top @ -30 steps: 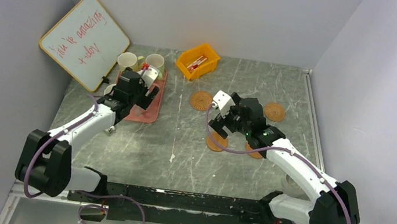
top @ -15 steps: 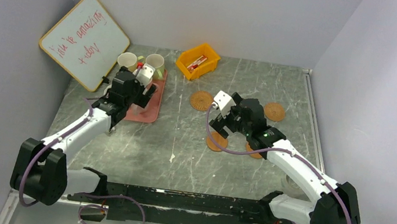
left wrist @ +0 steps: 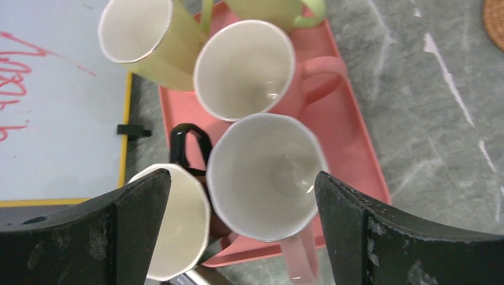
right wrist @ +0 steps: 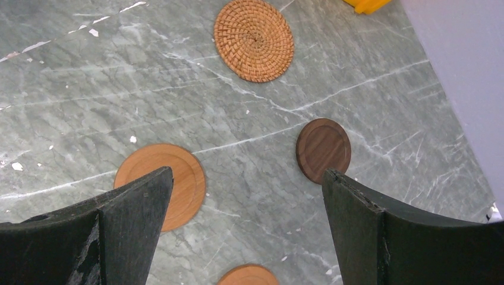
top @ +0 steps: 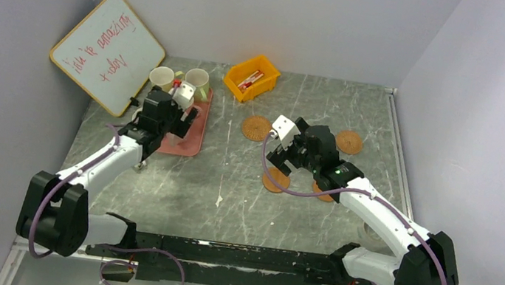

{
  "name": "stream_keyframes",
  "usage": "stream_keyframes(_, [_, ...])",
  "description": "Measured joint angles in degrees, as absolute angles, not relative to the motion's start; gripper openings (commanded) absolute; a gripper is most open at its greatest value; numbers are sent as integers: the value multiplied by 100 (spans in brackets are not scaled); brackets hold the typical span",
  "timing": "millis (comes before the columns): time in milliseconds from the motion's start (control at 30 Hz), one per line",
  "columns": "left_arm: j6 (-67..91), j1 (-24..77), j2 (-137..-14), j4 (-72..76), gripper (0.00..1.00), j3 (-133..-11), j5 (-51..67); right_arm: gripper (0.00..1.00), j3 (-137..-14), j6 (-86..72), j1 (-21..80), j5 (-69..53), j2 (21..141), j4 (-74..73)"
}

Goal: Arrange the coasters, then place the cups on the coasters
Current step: Pick up the cup from the tray.

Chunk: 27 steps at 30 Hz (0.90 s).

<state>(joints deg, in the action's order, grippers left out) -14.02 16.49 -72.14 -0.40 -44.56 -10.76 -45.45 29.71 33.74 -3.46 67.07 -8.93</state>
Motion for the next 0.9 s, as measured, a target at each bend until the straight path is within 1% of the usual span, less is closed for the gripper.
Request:
stream_keyframes(267, [-1127, 917, -6919, -8, 96, -4456, -1142, 100, -4543, 2987, 3374, -344, 6709, -893])
stream_keyframes(400, [-1059, 790, -6919, 1, 96, -4464, -1103, 100, -4534, 2987, 3374, -346, 6718, -893])
stream_keyframes(500, [-1020, 725, -6938, -12, 96, -4469, -827, 100, -4534, 2987, 3374, -346, 6735, -895])
stream_keyframes(733, [-1028, 694, -6934, -54, 96, -4471, 311, 100, -4532, 2989, 3374, -346, 6740, -893])
stream_keyframes(900, [-1041, 694, -6947, -80, 96, -4475, 770, 100, -4532, 2989, 3374, -349, 6740, -895])
